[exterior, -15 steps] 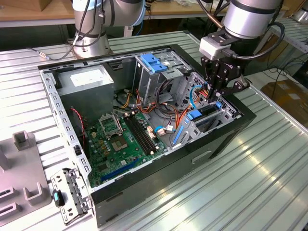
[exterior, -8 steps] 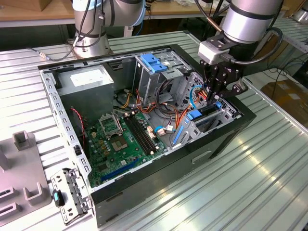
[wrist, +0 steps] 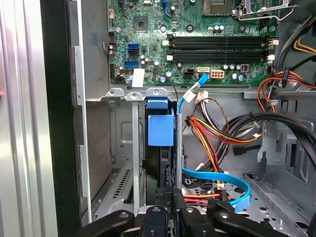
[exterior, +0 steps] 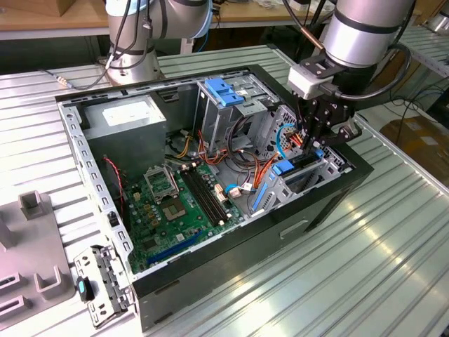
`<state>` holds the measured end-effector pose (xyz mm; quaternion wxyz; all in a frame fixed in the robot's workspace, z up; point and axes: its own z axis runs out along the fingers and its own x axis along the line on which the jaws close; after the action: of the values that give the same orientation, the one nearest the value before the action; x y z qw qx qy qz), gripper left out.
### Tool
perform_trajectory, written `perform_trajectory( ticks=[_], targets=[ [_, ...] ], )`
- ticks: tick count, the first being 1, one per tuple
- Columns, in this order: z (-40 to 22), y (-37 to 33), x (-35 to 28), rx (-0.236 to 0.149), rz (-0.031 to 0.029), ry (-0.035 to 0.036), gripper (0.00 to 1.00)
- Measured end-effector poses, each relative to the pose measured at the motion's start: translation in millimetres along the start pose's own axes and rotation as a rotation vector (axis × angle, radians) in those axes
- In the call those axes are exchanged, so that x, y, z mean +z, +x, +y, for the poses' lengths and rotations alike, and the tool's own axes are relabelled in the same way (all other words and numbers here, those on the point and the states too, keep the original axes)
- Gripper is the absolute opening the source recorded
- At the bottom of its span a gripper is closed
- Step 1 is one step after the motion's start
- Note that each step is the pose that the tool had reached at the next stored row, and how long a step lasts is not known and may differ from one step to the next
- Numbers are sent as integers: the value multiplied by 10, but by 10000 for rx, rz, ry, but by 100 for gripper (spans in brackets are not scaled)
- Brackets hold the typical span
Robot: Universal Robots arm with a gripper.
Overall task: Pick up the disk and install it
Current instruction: 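Insert the first disk wire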
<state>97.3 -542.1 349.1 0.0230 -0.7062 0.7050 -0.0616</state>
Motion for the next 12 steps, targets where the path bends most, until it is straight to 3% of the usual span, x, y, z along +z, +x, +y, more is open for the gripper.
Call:
perform_trajectory(
  ticks=[12],
  targets=[
    [1, 19, 10, 130, -33, -18, 16]
  ],
)
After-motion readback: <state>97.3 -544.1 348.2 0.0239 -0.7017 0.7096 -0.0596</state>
